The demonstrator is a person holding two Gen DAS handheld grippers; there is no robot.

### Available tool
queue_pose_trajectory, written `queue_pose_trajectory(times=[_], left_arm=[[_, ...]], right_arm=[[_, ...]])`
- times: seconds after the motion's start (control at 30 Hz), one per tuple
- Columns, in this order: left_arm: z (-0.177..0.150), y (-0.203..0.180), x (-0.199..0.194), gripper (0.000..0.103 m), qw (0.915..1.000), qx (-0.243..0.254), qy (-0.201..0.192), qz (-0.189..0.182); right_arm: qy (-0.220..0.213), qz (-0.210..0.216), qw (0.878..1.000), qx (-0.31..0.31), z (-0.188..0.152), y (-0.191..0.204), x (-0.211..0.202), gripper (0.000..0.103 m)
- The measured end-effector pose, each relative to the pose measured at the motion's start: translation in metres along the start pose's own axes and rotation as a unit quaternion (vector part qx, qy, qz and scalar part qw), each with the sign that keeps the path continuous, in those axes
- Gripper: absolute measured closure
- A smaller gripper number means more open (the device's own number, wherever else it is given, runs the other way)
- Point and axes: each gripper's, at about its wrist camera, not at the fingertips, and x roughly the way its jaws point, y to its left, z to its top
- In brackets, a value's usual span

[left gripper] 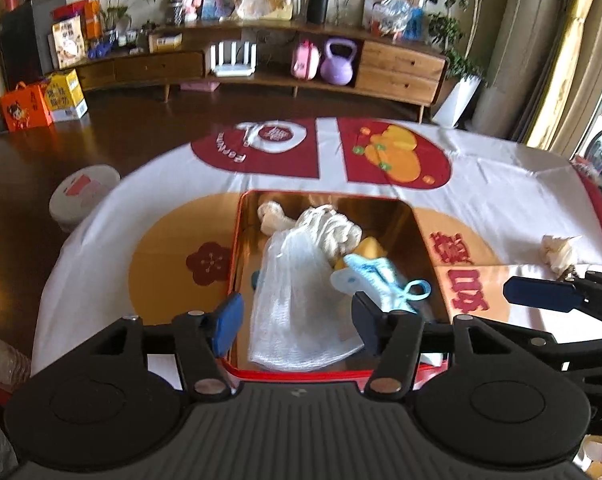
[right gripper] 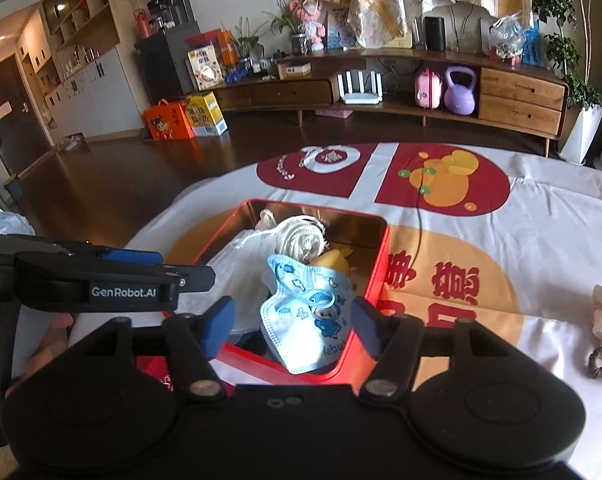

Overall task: Organize soft objects
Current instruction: 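Open both tools to release the plastic bag and mask in the tin, then move both open tools toward the white cloth and brown hair tie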

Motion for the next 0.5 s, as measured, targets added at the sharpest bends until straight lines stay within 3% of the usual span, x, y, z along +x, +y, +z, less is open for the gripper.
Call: queue_pose_trajectory(times=[0.17,0.37,0.5], left_arm=[[-0.002,-0.014,-0.018,0.042,0.9997,0.007,-0.022,-0.01],[-0.004,-0.037,-0.037,0.025,0.9981,0.001,-0.048,-0.038],[-0.004,-0.056,-0.044,0.02,0.9971,0.003,-0.06,-0.047]], right_arm=[[-0.021,0.005,1.0,0.003,-0.001,-0.008,-0.028,0.026],[-0.045,-0.001,0.999,0.006,-0.006,-0.022,-0.06,0.014],[-0.058,-0.011,0.998,0.014,-0.011,-0.04,-0.081,0.006]])
